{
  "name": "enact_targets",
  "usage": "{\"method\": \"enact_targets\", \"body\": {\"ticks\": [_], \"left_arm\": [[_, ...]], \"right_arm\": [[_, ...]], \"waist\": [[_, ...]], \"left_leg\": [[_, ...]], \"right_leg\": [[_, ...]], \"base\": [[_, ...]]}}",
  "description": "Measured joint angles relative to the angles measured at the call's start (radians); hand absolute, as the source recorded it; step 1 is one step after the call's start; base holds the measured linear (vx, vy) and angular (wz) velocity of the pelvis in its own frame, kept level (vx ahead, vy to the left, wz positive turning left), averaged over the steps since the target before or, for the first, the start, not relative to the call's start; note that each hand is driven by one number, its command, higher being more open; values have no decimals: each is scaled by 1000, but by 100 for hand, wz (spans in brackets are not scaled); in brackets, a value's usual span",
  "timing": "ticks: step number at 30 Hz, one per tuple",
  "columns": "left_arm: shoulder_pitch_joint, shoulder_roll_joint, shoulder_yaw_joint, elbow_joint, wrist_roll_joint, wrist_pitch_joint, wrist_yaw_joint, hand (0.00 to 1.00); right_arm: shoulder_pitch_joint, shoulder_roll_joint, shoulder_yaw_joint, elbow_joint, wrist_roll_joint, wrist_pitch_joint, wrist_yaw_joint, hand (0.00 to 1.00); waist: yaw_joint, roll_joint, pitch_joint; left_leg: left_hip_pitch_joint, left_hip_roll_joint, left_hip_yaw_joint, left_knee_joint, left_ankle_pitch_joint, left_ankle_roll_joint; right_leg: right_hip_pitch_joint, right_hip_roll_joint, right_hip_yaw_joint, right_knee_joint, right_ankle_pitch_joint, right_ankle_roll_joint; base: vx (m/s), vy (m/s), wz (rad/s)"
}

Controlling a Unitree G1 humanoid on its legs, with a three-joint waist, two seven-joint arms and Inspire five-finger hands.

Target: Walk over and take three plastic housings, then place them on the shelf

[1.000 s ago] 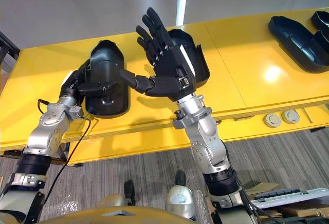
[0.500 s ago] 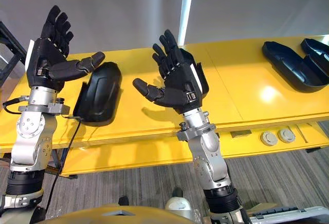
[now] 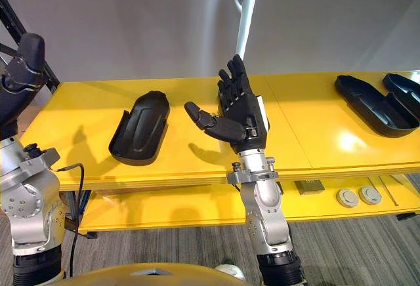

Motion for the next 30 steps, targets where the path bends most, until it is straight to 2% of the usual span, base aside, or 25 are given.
{"method": "enact_targets", "body": {"ticks": [6,8,12,15,23,27,30], "left_arm": [[86,-13,-48,2,-1,12,-16,100],[110,-18,-59,20,-1,41,-29,100],[179,-19,-65,103,-1,152,-98,100],[241,-19,-64,143,-2,203,-145,100],[279,-20,0,140,-46,216,-250,100],[339,-20,26,140,-76,229,-274,100],[371,-20,29,140,-159,245,-336,100]], "right_arm": [[35,-4,-51,0,-3,-1,7,100],[60,-4,-63,0,-28,-3,8,100],[98,-4,-106,-1,-30,-3,22,100],[96,-4,-134,-2,-28,-4,8,100],[87,-4,-162,-12,-31,-4,3,100],[33,-46,-183,-35,-26,-36,36,100],[18,-81,-192,-85,-27,-61,53,100]], "waist": [[0,1,52],[0,0,59],[-1,0,98],[0,-3,106],[25,-3,110],[28,7,160],[29,20,181]], "left_leg": [[1,-2,-2,22,-8,0],[-4,-3,-1,23,-9,-1],[-26,-3,-1,21,-9,-4],[-43,-1,-2,18,-4,-4],[-52,0,-7,25,-15,-1],[-108,-2,3,157,-87,9],[-131,-4,2,169,-92,12]], "right_leg": [[10,-2,2,0,1,1],[3,-1,3,0,-3,3],[-19,-3,-5,0,-6,1],[-35,-2,-12,0,0,3],[-34,-7,-26,1,1,1],[-41,-20,-5,15,0,3],[-61,-24,-3,24,0,4]], "base": [[-3,1,-1],[-12,2,-2],[0,0,0],[28,-3,3],[36,0,5],[-52,34,-11],[-37,29,0]]}}
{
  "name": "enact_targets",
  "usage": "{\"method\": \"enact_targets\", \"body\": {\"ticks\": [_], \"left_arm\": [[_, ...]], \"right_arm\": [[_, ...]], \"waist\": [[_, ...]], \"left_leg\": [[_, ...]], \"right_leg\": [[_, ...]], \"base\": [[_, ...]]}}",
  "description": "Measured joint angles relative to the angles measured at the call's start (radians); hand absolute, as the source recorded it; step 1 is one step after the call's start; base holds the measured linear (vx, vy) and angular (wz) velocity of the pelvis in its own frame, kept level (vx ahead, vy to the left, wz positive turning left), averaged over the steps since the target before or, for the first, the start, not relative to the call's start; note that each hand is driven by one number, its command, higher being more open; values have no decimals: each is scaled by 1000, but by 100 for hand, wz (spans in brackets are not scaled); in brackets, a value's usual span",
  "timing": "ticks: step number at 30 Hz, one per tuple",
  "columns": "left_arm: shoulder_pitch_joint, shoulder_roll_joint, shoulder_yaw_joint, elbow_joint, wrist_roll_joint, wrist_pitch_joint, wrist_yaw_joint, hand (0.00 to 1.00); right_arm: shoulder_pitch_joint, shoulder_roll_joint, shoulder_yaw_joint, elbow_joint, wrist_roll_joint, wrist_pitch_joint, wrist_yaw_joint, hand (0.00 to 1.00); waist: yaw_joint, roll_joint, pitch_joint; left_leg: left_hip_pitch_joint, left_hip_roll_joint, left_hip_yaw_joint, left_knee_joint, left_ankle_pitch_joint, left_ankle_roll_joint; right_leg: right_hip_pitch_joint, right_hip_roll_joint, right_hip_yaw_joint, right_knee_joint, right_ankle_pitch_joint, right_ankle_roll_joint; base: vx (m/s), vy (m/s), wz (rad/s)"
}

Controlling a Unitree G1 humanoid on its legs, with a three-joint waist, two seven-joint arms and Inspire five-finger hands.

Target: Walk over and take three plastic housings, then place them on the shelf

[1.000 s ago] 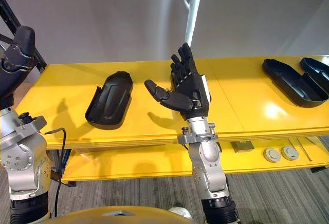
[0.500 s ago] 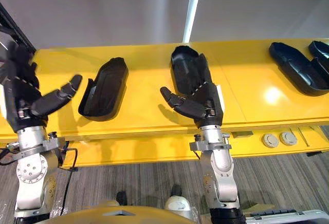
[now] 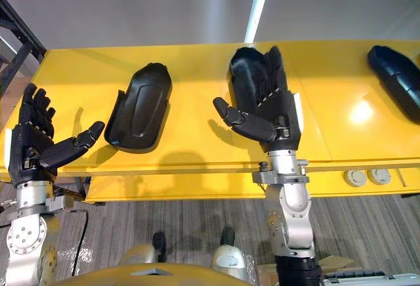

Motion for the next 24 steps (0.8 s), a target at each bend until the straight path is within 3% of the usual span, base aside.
{"method": "enact_targets", "body": {"ticks": [6,10,14,16,18,24], "left_arm": [[37,-27,-8,-3,-89,112,-134,100],[56,-26,-20,-3,-121,133,-205,100],[33,-23,-21,-4,-144,118,-228,100],[-20,-12,-29,-3,-170,104,-226,100],[-34,-4,-45,-3,-173,90,-224,100],[-31,4,-64,2,-174,50,-187,100]], "right_arm": [[1,1,-6,-13,0,-16,31,100],[-5,-3,-27,-14,1,-16,33,100],[-75,-54,-28,-13,0,-17,23,100],[-144,-82,-28,-4,-1,-19,5,100],[-174,-79,-26,0,-4,-19,-2,100],[-160,-79,-27,0,-4,-23,4,100]], "waist": [[-1,2,3],[-2,6,15],[-1,17,75],[1,26,138],[12,30,165],[18,31,184]], "left_leg": [[-10,-5,-13,-39,23,-1],[-11,-13,-30,-62,35,1],[-73,-12,-41,11,19,4],[-117,-13,-39,105,-6,7],[-129,-11,-34,137,-19,11],[-135,-11,12,148,-36,22]], "right_leg": [[-15,1,-9,0,-1,-1],[-16,-3,-28,4,-11,2],[-103,-29,-25,134,-68,0],[-149,-52,-18,239,-111,-3],[-163,-55,-5,267,-117,-6],[-192,-57,32,271,-117,-6]], "base": [[8,-1,9],[22,4,14],[-28,9,11],[-85,19,12],[-89,11,-9],[-69,10,-19]]}}
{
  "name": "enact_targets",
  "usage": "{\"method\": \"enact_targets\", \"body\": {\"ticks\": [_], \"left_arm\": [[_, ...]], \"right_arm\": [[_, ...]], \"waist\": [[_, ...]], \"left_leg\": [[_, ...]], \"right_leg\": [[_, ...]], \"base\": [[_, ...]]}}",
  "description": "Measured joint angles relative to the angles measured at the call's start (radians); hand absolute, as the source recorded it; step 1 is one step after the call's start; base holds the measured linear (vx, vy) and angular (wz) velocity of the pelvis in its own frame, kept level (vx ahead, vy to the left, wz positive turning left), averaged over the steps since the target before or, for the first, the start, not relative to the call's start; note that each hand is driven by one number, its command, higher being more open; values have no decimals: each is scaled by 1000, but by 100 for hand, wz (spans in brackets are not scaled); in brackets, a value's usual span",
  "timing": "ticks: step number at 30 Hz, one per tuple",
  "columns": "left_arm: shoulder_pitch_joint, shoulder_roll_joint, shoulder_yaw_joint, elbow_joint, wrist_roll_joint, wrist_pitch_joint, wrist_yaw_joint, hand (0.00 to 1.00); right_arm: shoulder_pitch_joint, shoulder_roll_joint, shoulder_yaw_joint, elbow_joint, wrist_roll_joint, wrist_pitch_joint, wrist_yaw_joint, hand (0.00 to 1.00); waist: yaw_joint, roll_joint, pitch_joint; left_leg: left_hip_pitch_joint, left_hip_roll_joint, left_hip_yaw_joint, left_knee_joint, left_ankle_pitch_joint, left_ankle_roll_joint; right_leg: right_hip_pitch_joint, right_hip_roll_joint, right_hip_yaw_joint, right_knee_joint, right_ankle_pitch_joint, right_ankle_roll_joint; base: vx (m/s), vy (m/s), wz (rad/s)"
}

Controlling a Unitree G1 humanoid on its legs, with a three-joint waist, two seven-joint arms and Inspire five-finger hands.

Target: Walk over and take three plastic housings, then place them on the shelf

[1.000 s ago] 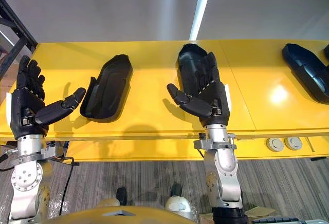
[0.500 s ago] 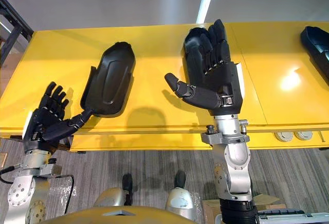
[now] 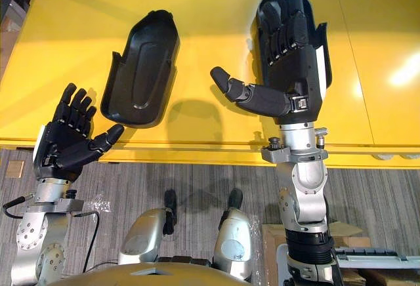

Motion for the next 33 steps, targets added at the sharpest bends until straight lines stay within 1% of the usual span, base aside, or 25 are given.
{"method": "enact_targets", "body": {"ticks": [3,5,7,12,14,16,22,29,33], "left_arm": [[6,2,-6,0,-32,-16,-2,100],[5,11,-10,0,-39,-18,-19,100],[2,16,-11,0,-40,-22,-36,100],[-14,39,-34,0,-39,-22,-49,100],[-13,46,-41,0,-39,-21,-49,100],[-15,51,-51,0,-39,-21,-49,100],[-41,55,-101,11,-39,-15,-56,100],[-56,60,-118,12,-44,-16,-74,100],[-71,77,-131,12,-43,-12,-75,100]], "right_arm": [[9,0,-3,0,0,-1,4,100],[9,0,-10,0,0,-1,4,100],[7,0,-11,0,0,-1,4,100],[3,0,-11,0,0,-1,6,100],[3,0,-11,0,0,-1,9,100],[6,0,-12,0,1,-1,10,100],[11,0,-13,0,1,-1,12,100],[15,0,-13,0,0,1,10,100],[16,0,-8,0,-35,1,8,100]], "waist": [[-16,0,0],[-19,0,0],[-19,0,0],[-16,0,0],[-13,0,0],[-22,0,-1],[-24,-1,-2],[-22,-2,-3],[-20,-7,-6]], "left_leg": [[-4,0,2,-6,2,2],[-3,-1,4,-14,6,3],[-3,-1,5,-16,9,3],[8,-2,13,-26,9,3],[19,-1,29,-35,9,3],[24,-2,39,-36,8,4],[30,1,61,-35,5,4],[21,3,61,-32,5,5],[22,2,52,-33,6,5]], "right_leg": [[-1,0,0,-13,5,5],[0,1,0,-22,11,7],[-1,3,0,-28,18,14],[4,3,7,-33,20,14],[7,6,22,-47,31,12],[19,8,25,-77,50,14],[40,17,41,-134,87,16],[40,22,40,-149,98,16],[47,21,35,-151,98,16]], "base": [[-8,1,-2],[21,-4,0],[54,-8,1],[41,-4,-3],[7,7,-20],[-16,19,-16],[-33,19,-11],[0,4,0],[14,10,6]]}}
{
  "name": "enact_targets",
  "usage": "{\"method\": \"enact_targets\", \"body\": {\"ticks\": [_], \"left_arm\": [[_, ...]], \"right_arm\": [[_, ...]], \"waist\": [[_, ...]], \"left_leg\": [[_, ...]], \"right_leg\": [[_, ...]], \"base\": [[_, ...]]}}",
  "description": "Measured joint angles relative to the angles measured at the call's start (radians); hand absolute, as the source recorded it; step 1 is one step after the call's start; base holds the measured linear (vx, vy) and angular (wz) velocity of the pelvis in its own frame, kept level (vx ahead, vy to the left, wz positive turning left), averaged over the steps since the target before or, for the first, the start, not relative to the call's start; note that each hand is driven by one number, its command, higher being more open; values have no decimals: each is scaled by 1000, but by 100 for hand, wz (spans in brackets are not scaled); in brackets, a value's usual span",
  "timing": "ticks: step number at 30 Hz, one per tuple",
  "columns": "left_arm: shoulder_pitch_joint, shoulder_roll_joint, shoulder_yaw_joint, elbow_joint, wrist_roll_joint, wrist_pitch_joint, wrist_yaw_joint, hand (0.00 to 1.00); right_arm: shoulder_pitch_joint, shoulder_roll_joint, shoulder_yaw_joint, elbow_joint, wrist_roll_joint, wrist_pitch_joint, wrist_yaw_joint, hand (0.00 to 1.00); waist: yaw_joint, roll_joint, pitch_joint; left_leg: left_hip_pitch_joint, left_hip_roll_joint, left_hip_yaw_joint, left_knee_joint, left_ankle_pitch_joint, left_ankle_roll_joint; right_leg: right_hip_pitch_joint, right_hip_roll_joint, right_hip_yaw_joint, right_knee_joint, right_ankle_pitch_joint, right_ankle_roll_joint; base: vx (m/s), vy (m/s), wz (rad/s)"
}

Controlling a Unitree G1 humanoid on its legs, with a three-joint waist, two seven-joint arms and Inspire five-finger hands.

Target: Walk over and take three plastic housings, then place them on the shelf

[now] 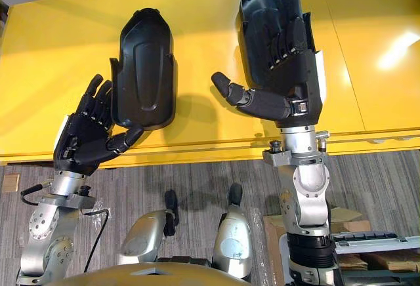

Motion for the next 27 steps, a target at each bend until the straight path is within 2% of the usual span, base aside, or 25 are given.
{"method": "enact_targets", "body": {"ticks": [4,6,11,15,22,27], "left_arm": [[0,7,-16,0,5,12,36,100],[0,8,-20,1,16,12,83,100],[-1,3,-17,1,21,-6,172,100],[-2,-35,20,-1,21,-65,227,100],[-13,-49,84,-76,21,-185,335,100],[-48,-80,91,-125,25,-264,397,100]], "right_arm": [[11,1,0,-2,-21,0,-8,100],[21,1,0,-9,-134,-3,-34,100],[27,1,8,-17,-302,-36,-66,100],[27,-2,50,-68,-396,-52,-63,100],[26,-3,159,-83,-394,-55,-23,100],[-8,0,312,-36,-423,-62,-5,100]], "waist": [[-2,-15,-15],[-2,-27,-25],[-2,-33,-30],[0,-34,-30],[8,-41,-34],[27,-42,-35]], "left_leg": [[1,-2,-4,-2,0,0],[0,-1,-5,-3,-1,-1],[-2,0,-5,-3,-1,-1],[-4,3,-12,0,-2,-2],[-19,4,-31,23,-9,-2],[-28,5,-51,32,-19,-8]], "right_leg": [[9,-1,-6,-9,1,1],[12,0,-10,-14,2,1],[13,2,-11,-14,2,2],[17,4,-16,-15,2,2],[28,3,-36,-15,2,1],[37,4,-54,-15,0,-1]], "base": [[-1,9,3],[0,0,0],[0,0,0],[4,1,4],[-9,5,8],[-11,-3,8]]}}
